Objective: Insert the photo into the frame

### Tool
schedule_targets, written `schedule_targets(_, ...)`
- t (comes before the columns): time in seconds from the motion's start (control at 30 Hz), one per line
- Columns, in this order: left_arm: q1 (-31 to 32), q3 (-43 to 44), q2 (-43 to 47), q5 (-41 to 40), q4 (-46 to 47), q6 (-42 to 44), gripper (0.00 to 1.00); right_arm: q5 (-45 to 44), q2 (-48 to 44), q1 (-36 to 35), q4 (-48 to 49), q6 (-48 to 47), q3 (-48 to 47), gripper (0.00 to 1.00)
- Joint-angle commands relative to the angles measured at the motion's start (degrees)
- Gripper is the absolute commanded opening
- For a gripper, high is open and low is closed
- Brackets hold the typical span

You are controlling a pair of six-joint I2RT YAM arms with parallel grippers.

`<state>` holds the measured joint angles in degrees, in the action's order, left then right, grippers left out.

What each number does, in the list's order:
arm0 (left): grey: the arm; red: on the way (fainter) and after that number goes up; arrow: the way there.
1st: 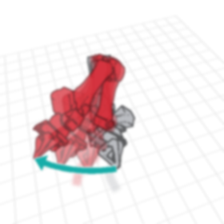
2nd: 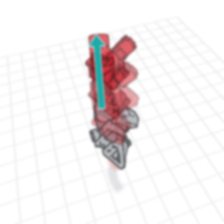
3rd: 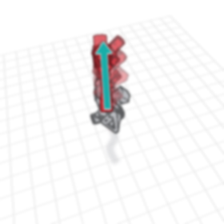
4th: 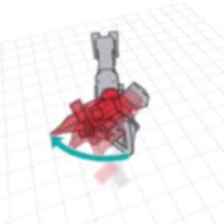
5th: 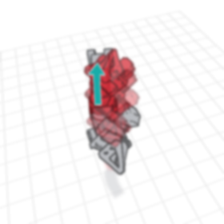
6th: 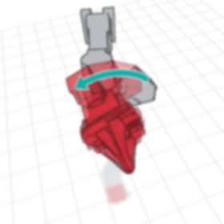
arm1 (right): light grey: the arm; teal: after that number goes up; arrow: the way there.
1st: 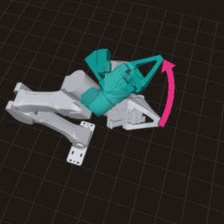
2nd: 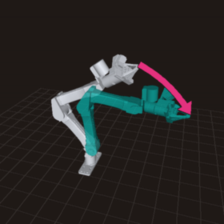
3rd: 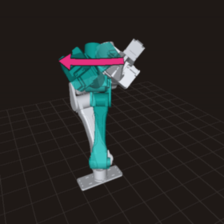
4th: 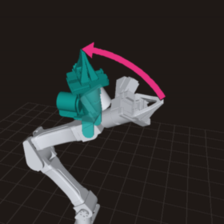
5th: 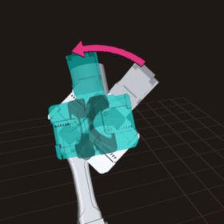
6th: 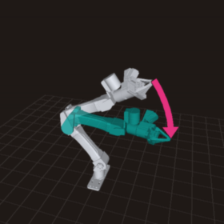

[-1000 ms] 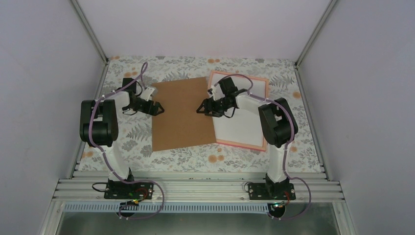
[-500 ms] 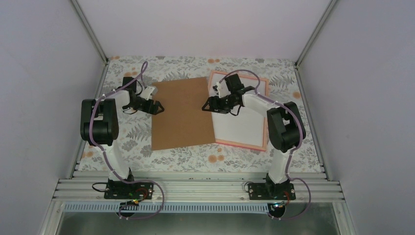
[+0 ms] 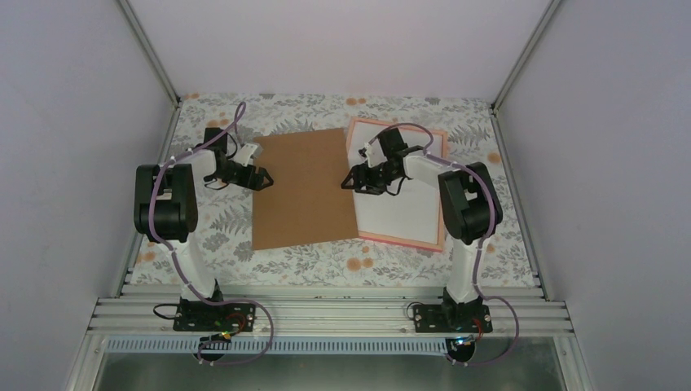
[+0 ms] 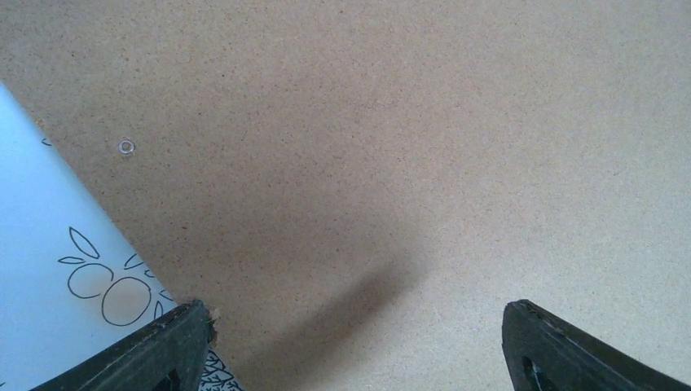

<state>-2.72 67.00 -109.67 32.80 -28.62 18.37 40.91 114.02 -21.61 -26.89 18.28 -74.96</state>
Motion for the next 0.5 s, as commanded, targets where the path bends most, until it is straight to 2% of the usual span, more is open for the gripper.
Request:
schedule_targets(0.0,0.17,-2.3,-1.8,-2.19,-1.64,-1.4,0.9,4.13,2.26,0.42,0.39,2.06,-1.57,0.66)
schedule_targets(0.27,0.19,-2.4,-1.56,-2.15,-1.66,-1.43,0.9,9.16,5.14,0.42,1.48,4.0,-3.11,0.57)
schedule_targets(0.47,0.34,-2.15,-1.65,-1.49,-1.78,-1.36,0.9,14.06,6.09,0.42,3.33,6.09,-3.49,0.47)
